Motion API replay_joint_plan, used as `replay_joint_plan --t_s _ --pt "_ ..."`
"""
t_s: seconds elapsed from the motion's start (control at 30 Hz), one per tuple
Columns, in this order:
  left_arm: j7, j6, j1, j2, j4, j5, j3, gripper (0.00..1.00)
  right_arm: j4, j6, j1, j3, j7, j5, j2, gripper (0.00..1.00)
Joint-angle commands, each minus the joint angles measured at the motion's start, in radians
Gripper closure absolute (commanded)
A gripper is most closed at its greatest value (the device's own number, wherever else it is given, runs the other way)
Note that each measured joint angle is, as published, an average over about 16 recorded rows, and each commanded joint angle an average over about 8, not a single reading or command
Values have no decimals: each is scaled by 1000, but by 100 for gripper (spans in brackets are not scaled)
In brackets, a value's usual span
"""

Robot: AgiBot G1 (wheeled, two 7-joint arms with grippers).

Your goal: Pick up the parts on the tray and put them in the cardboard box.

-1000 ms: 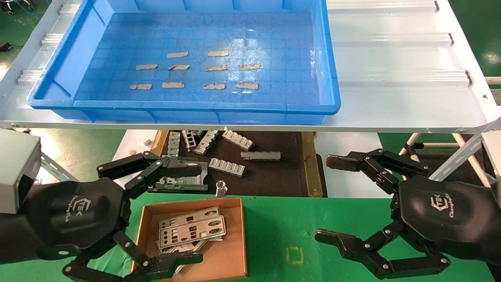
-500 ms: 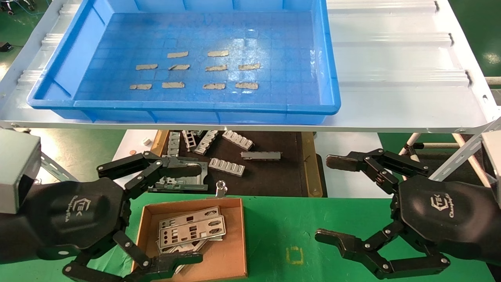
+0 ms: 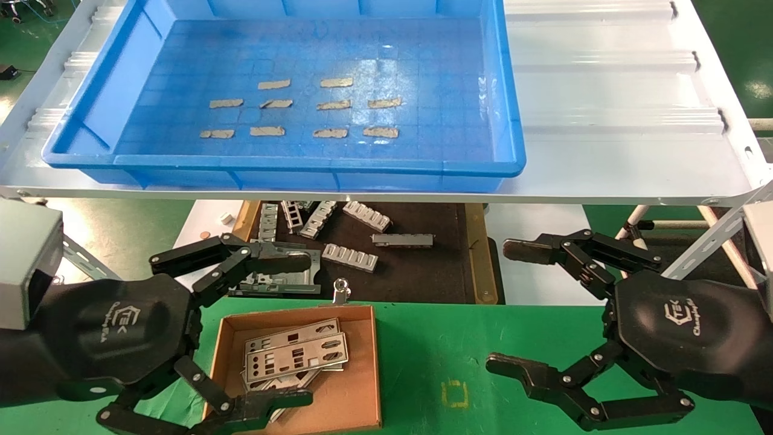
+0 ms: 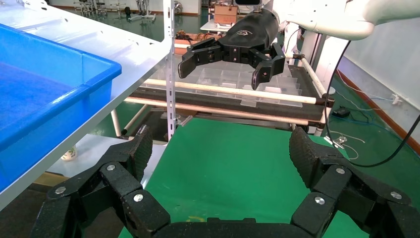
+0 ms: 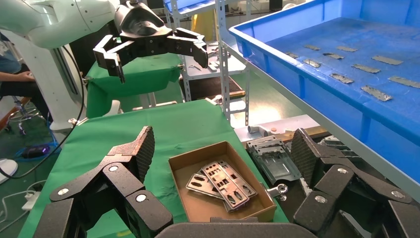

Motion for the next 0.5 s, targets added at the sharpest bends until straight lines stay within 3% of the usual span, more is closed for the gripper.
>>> replay_joint_plan --t_s 0.03,0.5 --pt "0 0 0 0 0 0 0 0 0 0 0 0 0 0 0 0" --pt "0 0 0 0 0 0 0 0 0 0 0 0 0 0 0 0"
